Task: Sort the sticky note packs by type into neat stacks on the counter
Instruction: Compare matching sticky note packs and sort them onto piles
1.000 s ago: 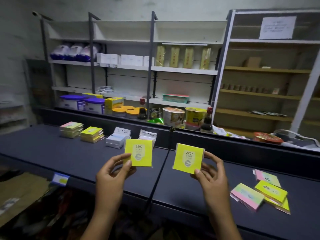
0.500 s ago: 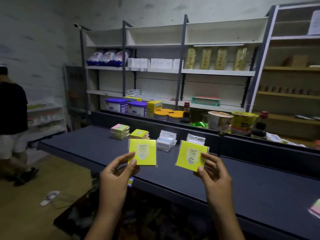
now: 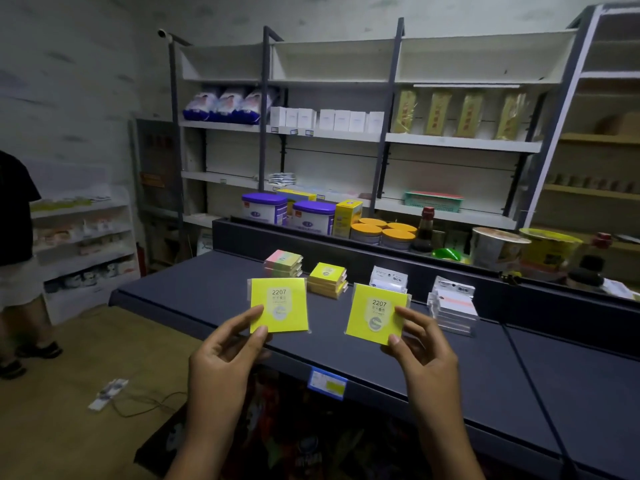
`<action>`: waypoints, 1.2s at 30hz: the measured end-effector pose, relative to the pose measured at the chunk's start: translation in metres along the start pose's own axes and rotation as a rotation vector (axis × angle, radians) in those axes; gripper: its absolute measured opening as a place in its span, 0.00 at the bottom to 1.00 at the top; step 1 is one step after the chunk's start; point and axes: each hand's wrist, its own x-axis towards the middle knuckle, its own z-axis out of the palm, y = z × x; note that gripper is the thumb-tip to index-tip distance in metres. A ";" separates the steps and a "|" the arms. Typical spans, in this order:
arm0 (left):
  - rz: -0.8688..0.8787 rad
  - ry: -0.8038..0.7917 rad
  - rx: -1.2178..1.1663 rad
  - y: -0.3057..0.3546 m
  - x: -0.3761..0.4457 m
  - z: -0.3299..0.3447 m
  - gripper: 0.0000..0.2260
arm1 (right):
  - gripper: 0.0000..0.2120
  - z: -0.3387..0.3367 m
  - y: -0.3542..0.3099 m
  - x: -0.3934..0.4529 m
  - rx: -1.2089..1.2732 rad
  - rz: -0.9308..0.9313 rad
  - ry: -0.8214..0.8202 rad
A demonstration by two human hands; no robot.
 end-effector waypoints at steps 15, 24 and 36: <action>0.008 -0.009 -0.031 -0.045 0.114 0.017 0.14 | 0.18 0.049 0.064 0.119 -0.073 -0.020 -0.001; -0.045 -0.035 -0.167 -0.088 0.215 0.043 0.12 | 0.17 0.072 0.086 0.189 -0.185 0.002 0.020; -0.095 -0.199 -0.183 -0.164 0.323 0.072 0.11 | 0.16 0.108 0.130 0.252 -0.219 0.093 -0.027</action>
